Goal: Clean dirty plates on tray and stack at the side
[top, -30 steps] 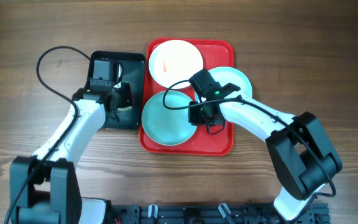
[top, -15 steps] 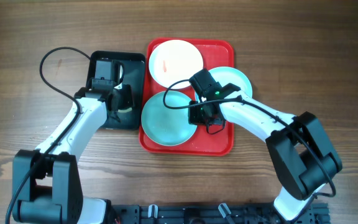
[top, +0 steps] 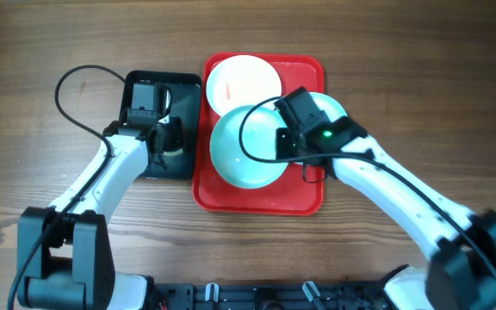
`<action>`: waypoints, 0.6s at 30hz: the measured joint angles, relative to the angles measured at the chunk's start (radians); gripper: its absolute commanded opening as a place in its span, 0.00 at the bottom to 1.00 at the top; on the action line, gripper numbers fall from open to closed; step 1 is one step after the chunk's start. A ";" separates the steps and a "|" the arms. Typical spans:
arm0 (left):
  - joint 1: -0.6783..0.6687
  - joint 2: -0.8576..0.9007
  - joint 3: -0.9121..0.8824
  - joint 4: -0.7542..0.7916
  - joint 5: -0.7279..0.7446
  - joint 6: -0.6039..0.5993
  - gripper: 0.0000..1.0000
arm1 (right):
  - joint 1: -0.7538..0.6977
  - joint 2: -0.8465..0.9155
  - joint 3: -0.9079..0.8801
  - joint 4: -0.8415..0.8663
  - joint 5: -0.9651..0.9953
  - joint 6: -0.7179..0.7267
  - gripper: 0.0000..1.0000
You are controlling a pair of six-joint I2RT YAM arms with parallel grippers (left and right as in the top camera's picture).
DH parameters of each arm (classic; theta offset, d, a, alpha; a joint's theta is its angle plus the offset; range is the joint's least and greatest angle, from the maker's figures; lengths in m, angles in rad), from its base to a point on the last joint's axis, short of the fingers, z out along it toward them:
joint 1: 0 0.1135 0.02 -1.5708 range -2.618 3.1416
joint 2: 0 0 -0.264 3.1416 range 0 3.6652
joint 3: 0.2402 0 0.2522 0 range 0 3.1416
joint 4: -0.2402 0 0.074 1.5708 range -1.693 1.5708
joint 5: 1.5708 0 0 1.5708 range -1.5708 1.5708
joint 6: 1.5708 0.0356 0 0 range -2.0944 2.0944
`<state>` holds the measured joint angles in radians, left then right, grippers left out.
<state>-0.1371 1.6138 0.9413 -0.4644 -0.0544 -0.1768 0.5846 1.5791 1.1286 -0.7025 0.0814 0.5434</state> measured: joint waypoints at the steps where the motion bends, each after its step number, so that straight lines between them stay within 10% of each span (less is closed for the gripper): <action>1: 0.000 0.000 0.000 0.001 0.000 0.000 0.04 | 0.000 -0.026 0.000 0.001 0.018 -0.004 0.04; 18: 0.012 -0.201 -0.005 0.038 -0.031 0.000 0.04 | 0.000 -0.069 0.006 0.343 0.054 -0.018 0.04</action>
<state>-0.1253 1.4124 0.9363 -0.4267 -0.0853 -0.1768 0.5846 1.5101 1.1351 -0.3599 0.1356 0.5255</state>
